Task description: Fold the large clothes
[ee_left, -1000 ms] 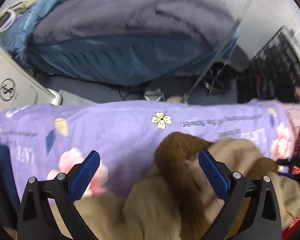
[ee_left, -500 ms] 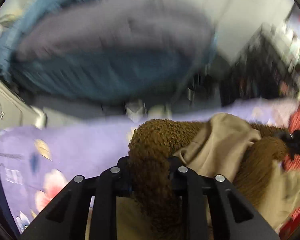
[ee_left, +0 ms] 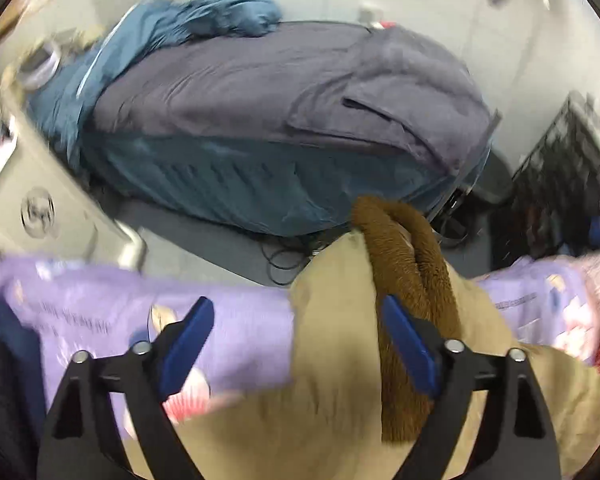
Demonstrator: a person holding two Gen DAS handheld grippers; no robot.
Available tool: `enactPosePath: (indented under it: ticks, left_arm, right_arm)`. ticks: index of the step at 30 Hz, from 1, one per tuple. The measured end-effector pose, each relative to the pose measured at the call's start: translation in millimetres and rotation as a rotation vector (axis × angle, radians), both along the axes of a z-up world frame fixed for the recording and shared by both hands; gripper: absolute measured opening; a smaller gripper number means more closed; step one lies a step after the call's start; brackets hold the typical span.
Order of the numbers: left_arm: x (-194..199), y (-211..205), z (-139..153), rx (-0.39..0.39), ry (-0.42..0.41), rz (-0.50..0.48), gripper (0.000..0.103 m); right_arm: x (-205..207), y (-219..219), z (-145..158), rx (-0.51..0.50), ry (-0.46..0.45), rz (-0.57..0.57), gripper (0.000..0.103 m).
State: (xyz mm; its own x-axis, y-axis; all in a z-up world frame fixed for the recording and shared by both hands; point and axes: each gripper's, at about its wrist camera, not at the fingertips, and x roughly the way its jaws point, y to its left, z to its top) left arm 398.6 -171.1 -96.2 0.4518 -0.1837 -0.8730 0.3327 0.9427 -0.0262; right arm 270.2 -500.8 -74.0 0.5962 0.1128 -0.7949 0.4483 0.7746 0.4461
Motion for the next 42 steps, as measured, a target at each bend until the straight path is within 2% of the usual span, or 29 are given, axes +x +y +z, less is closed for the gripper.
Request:
enactPosePath:
  ticks: [3, 6, 10, 12, 15, 18, 19, 21, 23, 26, 29, 30, 31, 32, 33, 34, 36, 37, 39, 40, 42]
  left_arm:
    - [-26.3, 57.7, 15.9, -0.125, 0.06, 0.035, 0.089]
    - [-79.2, 117.8, 29.5, -0.168, 0.081, 0.047, 0.089]
    - [-157.1, 197.1, 39.1, -0.112, 0.071, 0.092, 0.09]
    - [-196.7, 228.3, 38.3, -0.049, 0.075, 0.115, 0.09]
    - [-263.4, 269.7, 28.5, -0.002, 0.15, 0.15, 0.09]
    - [-329.6, 299.6, 5.5, 0.028, 0.264, 0.178, 0.091]
    - [-348.9, 308.3, -3.5, 0.023, 0.297, 0.191, 0.091]
    - [-378.9, 318.3, -21.0, 0.013, 0.346, 0.207, 0.091]
    - [-408.4, 319.1, -42.3, 0.047, 0.384, 0.181, 0.091]
    - [-432.9, 305.6, -64.7, 0.052, 0.392, 0.11, 0.091]
    - [-434.1, 285.7, -87.2, 0.077, 0.36, 0.068, 0.091]
    - [-431.8, 279.4, -95.8, 0.091, 0.355, 0.061, 0.091]
    - [-430.3, 276.4, -100.3, 0.087, 0.356, 0.062, 0.09]
    - [-427.4, 271.8, -106.2, 0.071, 0.359, 0.065, 0.088]
    - [-424.2, 266.5, -110.6, 0.062, 0.362, 0.063, 0.073]
    - [-421.7, 262.7, -111.6, 0.053, 0.372, 0.057, 0.049]
    - [-418.3, 252.0, -102.4, 0.049, 0.388, 0.053, 0.035]
    - [-420.2, 246.5, -83.2, 0.042, 0.36, 0.036, 0.027]
    - [-425.3, 246.6, -49.7, -0.017, 0.315, 0.016, 0.025]
    - [-430.5, 254.1, -21.1, -0.053, 0.282, 0.018, 0.025]
    - [-436.1, 269.2, 8.4, -0.095, 0.261, 0.032, 0.025]
  right_arm:
    - [-82.3, 9.7, -6.1, -0.046, -0.014, 0.083, 0.08]
    - [-173.2, 25.0, -1.4, -0.186, -0.025, 0.162, 0.08]
    - [-289.0, 46.1, -10.4, -0.316, 0.029, 0.229, 0.08]
    - [-350.2, 52.7, -23.8, -0.31, 0.093, 0.229, 0.08]
    - [-426.2, 64.0, -50.0, -0.251, 0.212, 0.242, 0.08]
    - [-478.1, 81.5, -73.7, -0.221, 0.275, 0.285, 0.08]
    - [-493.6, 93.5, -81.9, -0.231, 0.288, 0.332, 0.08]
    - [-508.8, 117.2, -98.8, -0.27, 0.301, 0.418, 0.08]
    - [-509.0, 129.3, -111.5, -0.263, 0.289, 0.448, 0.08]
    - [-494.8, 141.7, -125.4, -0.211, 0.221, 0.464, 0.08]
    - [-470.4, 151.6, -145.8, -0.203, 0.215, 0.512, 0.08]
    - [-462.3, 154.2, -154.5, -0.193, 0.241, 0.534, 0.07]
    - [-457.9, 156.0, -161.3, -0.17, 0.263, 0.553, 0.043]
    - [-453.3, 156.9, -162.9, -0.159, 0.286, 0.549, 0.034]
    - [-449.5, 155.8, -158.6, -0.133, 0.291, 0.536, 0.024]
    - [-446.4, 153.7, -154.4, -0.105, 0.298, 0.529, 0.017]
    - [-446.9, 147.2, -135.1, -0.024, 0.291, 0.512, 0.013]
    - [-451.4, 142.0, -116.1, 0.017, 0.26, 0.507, 0.013]
    - [-464.6, 129.7, -80.6, 0.083, 0.209, 0.494, 0.012]
    - [-476.2, 119.0, -58.5, 0.123, 0.187, 0.482, 0.011]
    - [-496.2, 102.4, -32.1, 0.184, 0.173, 0.465, 0.01]
